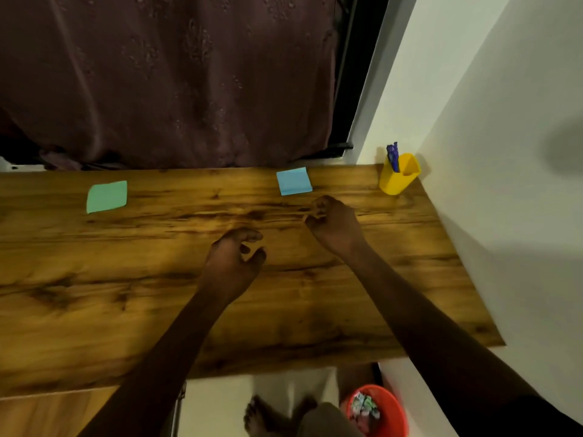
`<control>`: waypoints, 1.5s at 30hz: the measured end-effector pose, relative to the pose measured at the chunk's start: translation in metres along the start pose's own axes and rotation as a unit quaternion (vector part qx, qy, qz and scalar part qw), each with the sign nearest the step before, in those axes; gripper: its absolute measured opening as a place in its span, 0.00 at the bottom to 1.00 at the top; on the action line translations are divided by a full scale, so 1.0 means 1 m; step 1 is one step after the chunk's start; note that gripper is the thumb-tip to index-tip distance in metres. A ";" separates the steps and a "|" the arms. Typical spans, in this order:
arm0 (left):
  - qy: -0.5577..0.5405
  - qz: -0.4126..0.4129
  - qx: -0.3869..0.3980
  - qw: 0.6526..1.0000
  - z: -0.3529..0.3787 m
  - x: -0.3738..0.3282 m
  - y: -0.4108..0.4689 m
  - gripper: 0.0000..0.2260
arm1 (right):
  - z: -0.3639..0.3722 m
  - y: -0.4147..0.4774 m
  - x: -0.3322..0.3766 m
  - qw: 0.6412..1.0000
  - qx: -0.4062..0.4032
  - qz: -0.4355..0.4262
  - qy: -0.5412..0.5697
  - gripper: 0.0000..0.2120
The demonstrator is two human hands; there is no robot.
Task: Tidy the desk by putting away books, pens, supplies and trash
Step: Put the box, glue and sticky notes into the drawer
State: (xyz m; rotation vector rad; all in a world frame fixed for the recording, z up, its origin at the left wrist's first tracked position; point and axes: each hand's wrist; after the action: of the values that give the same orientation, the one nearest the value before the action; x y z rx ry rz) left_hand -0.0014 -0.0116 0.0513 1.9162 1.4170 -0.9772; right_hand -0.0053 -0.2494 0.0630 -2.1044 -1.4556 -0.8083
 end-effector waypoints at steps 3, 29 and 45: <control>0.010 -0.012 -0.006 1.000 0.005 -0.001 0.020 0.12 | 0.003 0.051 -0.011 1.000 0.008 0.012 -0.019 0.26; 0.054 -0.110 -0.069 0.990 -0.029 0.072 0.110 0.15 | 0.077 0.226 -0.043 0.975 0.157 0.004 -0.160 0.35; 0.053 -0.237 -0.279 0.929 -0.199 0.220 0.162 0.25 | 0.166 0.114 0.132 0.977 0.184 -0.078 0.077 0.23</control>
State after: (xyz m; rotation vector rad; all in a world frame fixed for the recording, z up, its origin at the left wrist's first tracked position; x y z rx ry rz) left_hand 0.2376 0.2193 -0.0112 1.2480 2.0165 -0.5702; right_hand 0.1719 -0.0906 0.0293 -1.6344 -1.5624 -0.6783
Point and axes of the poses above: each hand's wrist, its own y-axis towards the middle knuckle, its own z-axis out of the palm, x = y × z, and after that the axes turned 2 degrees about -y, right-handed
